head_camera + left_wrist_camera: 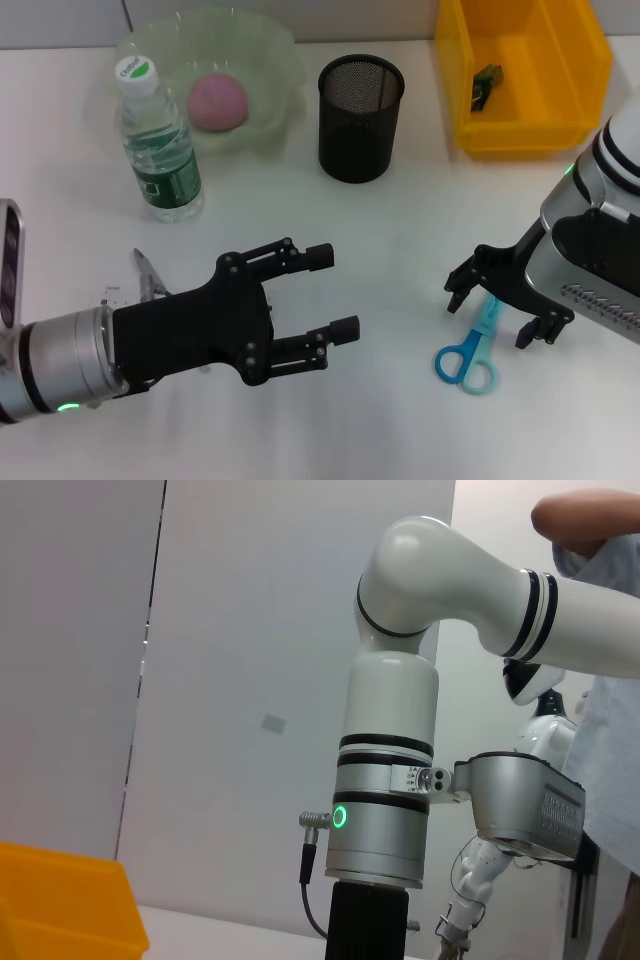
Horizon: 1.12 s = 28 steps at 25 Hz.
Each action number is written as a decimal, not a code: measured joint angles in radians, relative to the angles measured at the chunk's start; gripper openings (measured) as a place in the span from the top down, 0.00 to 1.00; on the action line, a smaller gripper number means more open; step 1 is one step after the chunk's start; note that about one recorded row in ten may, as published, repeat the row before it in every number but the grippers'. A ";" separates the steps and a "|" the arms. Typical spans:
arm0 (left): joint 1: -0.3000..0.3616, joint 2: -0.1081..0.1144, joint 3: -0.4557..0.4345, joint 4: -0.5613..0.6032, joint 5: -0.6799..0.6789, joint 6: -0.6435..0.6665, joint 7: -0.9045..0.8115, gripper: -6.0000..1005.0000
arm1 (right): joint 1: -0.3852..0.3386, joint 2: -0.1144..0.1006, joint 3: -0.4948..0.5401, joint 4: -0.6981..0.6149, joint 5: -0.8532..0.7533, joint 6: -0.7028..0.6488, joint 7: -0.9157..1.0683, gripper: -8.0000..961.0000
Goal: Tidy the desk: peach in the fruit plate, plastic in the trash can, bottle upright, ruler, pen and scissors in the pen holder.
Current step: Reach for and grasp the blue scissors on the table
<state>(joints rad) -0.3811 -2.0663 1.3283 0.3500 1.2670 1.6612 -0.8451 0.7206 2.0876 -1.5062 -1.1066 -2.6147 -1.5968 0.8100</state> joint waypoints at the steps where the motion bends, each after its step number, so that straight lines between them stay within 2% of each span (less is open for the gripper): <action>1: 0.000 0.000 0.000 0.000 0.000 0.000 0.000 0.25 | 0.004 0.000 -0.004 0.004 0.002 0.000 0.000 0.16; 28: 0.010 0.002 -0.003 0.000 -0.006 0.000 0.000 0.25 | 0.040 0.000 -0.095 0.028 -0.003 0.001 0.022 0.18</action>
<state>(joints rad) -0.3711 -2.0639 1.3257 0.3497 1.2608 1.6613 -0.8451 0.7611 2.0877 -1.6011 -1.0782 -2.6172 -1.5963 0.8321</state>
